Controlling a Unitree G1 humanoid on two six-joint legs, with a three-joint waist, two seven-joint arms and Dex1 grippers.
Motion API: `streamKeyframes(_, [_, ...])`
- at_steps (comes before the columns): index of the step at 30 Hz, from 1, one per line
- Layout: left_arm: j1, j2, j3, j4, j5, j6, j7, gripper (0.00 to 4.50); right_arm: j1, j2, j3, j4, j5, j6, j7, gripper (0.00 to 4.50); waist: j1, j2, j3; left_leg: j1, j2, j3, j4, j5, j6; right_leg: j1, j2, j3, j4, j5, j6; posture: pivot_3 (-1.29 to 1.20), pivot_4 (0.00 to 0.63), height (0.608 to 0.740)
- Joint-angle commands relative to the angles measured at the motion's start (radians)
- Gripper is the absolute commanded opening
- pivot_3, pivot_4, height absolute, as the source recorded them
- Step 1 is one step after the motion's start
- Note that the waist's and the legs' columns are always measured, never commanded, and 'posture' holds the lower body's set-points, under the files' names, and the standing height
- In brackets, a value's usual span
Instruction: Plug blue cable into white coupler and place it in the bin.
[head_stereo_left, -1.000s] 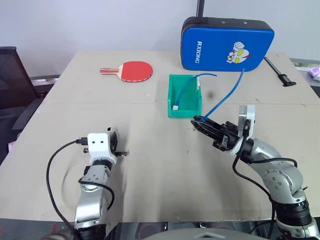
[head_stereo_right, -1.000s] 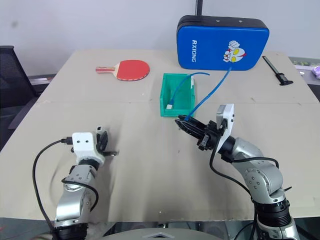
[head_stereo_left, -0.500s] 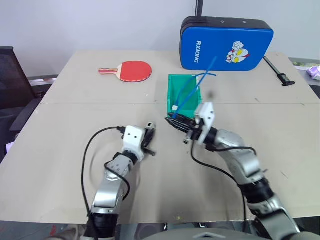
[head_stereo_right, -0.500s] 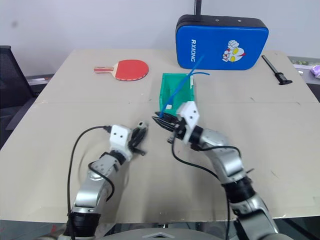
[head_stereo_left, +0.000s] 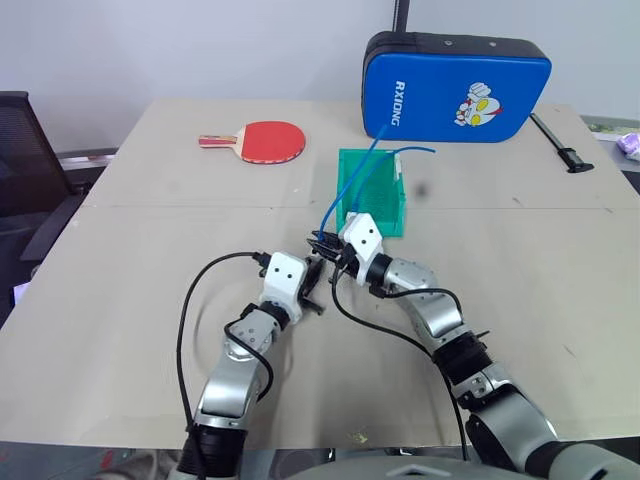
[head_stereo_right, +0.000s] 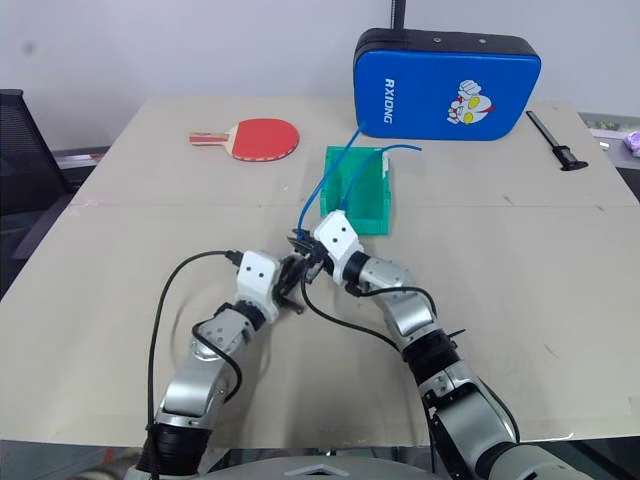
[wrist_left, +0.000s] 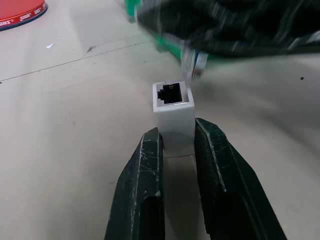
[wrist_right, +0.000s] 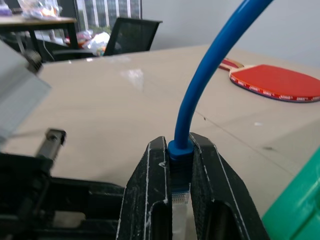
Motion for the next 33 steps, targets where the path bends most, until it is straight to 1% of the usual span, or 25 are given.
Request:
streamKeyframes(1, [0.015, -0.007, -0.047, 0.021, 0.013, 0.04, -0.01, 0.3, -0.008, 0.03, -0.01, -0.013, 0.003, -0.027, 0.0, 0.0, 0.0, 0.0, 0.0, 0.0, 0.0, 0.0, 0.0, 0.0, 0.0, 0.0, 0.0, 0.0, 0.0, -0.001, -0.002, 0.0, 0.15, 0.728])
streamKeyframes(8, [0.008, -0.008, -0.053, 0.017, 0.021, 0.054, -0.012, 0.3, 0.001, 0.028, -0.003, -0.018, -0.018, -0.028, 0.01, 0.0, 0.002, 0.0, 0.0, 0.0, -0.001, 0.0, 0.0, 0.0, 0.0, 0.0, -0.001, 0.0, 0.0, -0.001, -0.002, 0.0, 0.15, 0.728])
streamKeyframes(12, [0.005, -0.013, -0.057, 0.013, 0.021, 0.058, -0.013, 0.3, 0.001, 0.021, -0.004, -0.008, -0.048, -0.012, -0.01, 0.0, 0.002, 0.0, 0.0, 0.0, 0.0, -0.001, 0.0, 0.0, 0.0, 0.0, -0.001, -0.001, 0.0, -0.001, -0.002, 0.0, 0.15, 0.728])
streamKeyframes(19, [0.007, -0.023, -0.059, 0.012, 0.023, 0.058, -0.018, 0.3, -0.003, 0.008, -0.007, 0.005, -0.083, 0.051, -0.036, 0.0, 0.002, 0.001, -0.001, 0.0, -0.001, -0.001, 0.0, 0.0, 0.0, 0.001, -0.001, 0.0, 0.0, -0.002, -0.003, 0.0, 0.15, 0.728])
streamKeyframes(28, [0.012, -0.026, -0.052, 0.003, 0.012, 0.063, -0.026, 0.3, 0.008, 0.004, 0.062, -0.008, -0.102, 0.066, 0.049, 0.0, 0.002, 0.003, -0.002, 0.0, -0.001, -0.001, 0.0, 0.0, 0.0, 0.0, -0.001, -0.001, 0.0, -0.002, -0.003, 0.0, 0.15, 0.728])
streamKeyframes(33, [0.012, -0.02, -0.054, 0.001, 0.013, 0.061, -0.03, 0.3, 0.01, 0.004, 0.053, 0.008, -0.135, 0.126, -0.002, 0.0, 0.002, 0.004, -0.003, 0.0, -0.001, -0.001, 0.0, 0.0, 0.0, 0.001, -0.002, -0.001, 0.0, -0.002, -0.003, 0.0, 0.15, 0.728])
